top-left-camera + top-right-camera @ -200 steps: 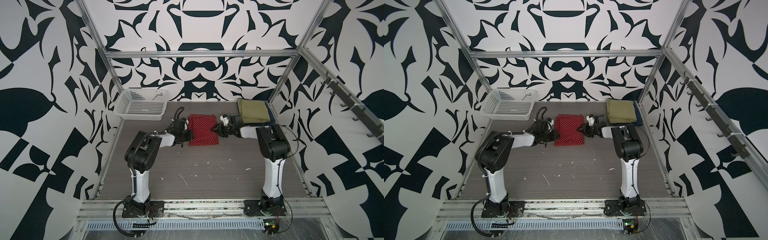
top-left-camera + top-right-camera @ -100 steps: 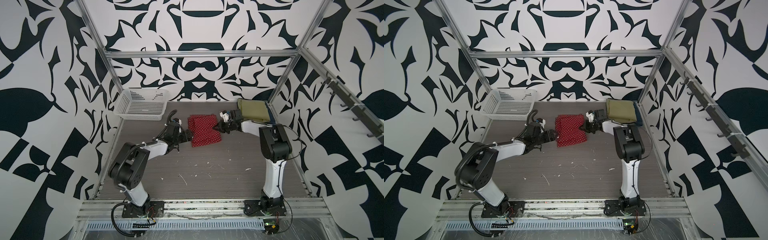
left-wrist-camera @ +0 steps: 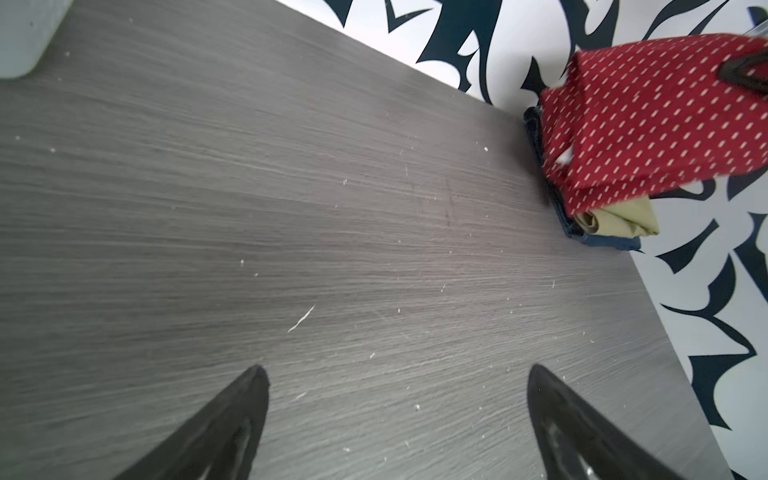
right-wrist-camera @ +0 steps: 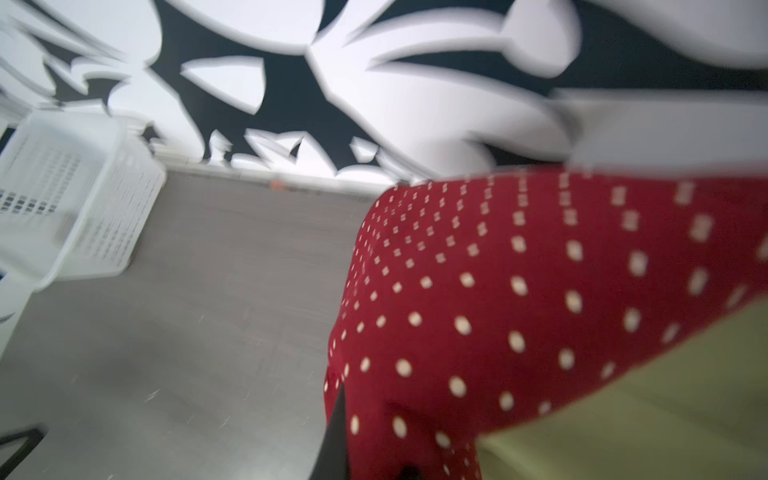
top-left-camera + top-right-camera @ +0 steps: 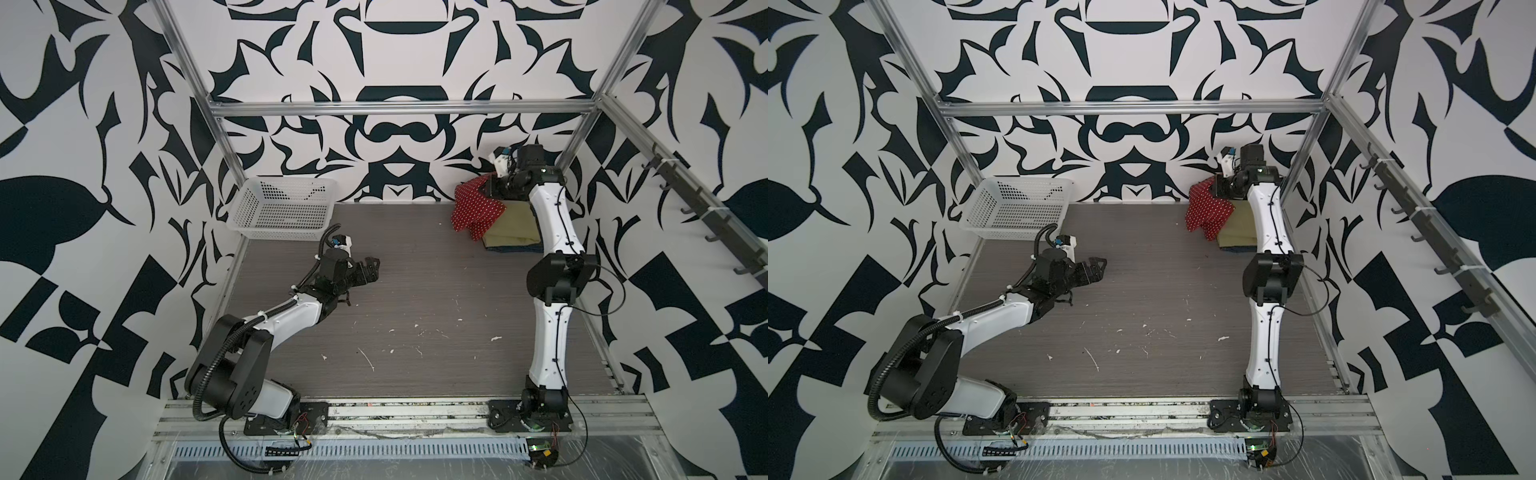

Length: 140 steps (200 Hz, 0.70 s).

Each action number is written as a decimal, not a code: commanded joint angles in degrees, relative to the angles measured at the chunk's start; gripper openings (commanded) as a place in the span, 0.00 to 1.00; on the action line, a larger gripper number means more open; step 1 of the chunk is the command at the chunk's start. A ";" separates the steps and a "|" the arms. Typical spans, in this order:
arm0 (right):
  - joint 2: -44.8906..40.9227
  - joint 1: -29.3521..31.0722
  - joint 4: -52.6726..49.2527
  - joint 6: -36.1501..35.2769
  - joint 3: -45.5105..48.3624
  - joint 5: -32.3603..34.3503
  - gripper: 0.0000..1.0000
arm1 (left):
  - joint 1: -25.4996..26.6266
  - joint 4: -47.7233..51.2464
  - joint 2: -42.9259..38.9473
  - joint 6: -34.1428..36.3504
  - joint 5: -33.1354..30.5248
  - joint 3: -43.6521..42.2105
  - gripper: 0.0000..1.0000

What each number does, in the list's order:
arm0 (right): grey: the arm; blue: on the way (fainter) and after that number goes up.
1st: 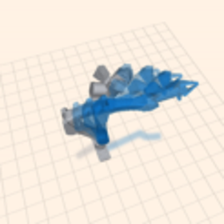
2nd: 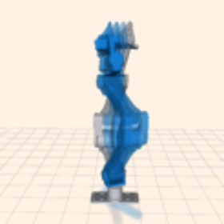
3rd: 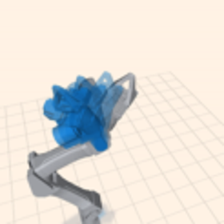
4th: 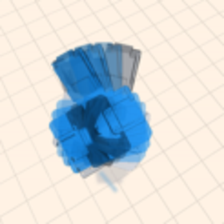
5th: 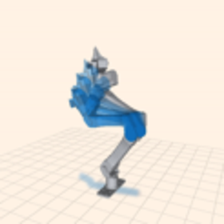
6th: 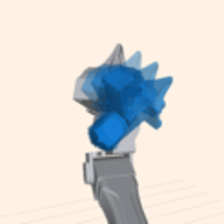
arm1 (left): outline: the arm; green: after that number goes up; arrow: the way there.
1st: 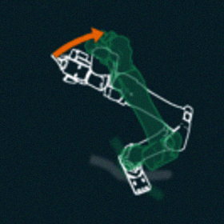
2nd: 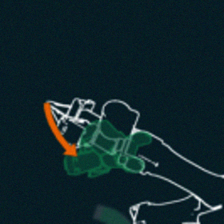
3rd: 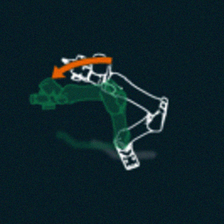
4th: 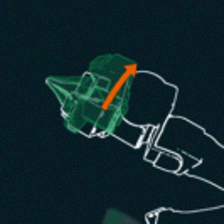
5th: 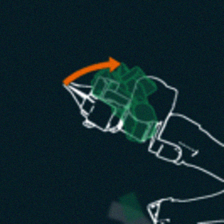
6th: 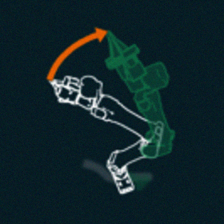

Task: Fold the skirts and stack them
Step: 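Carry the folded skirt with the right gripper onto the green-on-denim stack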

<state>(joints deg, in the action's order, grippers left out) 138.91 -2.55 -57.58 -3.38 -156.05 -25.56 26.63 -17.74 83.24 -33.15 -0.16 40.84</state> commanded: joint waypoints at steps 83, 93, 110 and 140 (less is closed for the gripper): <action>3.31 -3.59 -4.82 -18.21 -6.55 -2.31 0.00 | 0.05 3.88 0.69 2.66 0.21 2.19 0.99; 2.99 -4.25 -4.42 -19.22 -5.83 -1.70 0.00 | 0.02 4.23 0.99 2.65 0.54 2.56 0.99; 2.64 -5.65 -4.43 -20.42 -6.03 -1.61 0.00 | 0.02 4.56 1.31 2.73 0.90 2.97 0.99; 2.33 -7.45 -3.97 -23.70 -6.19 -0.92 0.00 | 0.00 5.24 1.99 3.22 1.12 3.91 1.00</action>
<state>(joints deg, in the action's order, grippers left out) 143.72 -8.14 -62.98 -22.48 -160.13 -26.72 26.63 -13.98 84.25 -30.96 0.25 42.61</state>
